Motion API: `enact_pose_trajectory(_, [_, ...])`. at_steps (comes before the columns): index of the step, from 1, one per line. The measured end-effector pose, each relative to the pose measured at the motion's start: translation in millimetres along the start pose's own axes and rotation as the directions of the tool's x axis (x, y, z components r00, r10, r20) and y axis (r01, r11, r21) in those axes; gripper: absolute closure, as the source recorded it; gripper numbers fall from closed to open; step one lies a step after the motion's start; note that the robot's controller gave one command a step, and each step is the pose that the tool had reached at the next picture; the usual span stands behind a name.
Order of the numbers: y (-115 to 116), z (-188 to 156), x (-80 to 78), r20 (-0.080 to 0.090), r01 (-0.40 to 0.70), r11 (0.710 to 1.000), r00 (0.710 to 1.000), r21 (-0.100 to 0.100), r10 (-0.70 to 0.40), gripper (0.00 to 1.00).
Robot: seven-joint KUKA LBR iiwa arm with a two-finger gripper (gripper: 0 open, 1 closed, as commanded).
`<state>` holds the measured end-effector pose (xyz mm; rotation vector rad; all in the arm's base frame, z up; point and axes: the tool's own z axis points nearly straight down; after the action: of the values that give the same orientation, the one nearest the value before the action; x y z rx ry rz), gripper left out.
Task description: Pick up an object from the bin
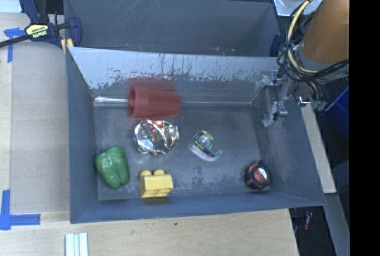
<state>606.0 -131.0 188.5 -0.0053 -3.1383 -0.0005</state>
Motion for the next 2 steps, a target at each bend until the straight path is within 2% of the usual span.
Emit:
enact_pose_trajectory(1, [1,-4,-1.8,0.008,0.003,1.0,1.0,0.001,-0.003,0.0])
enact_pose_trajectory(2, [22,17,17.7,0.021,-0.033,0.999,0.999,0.006,0.033,0.0])
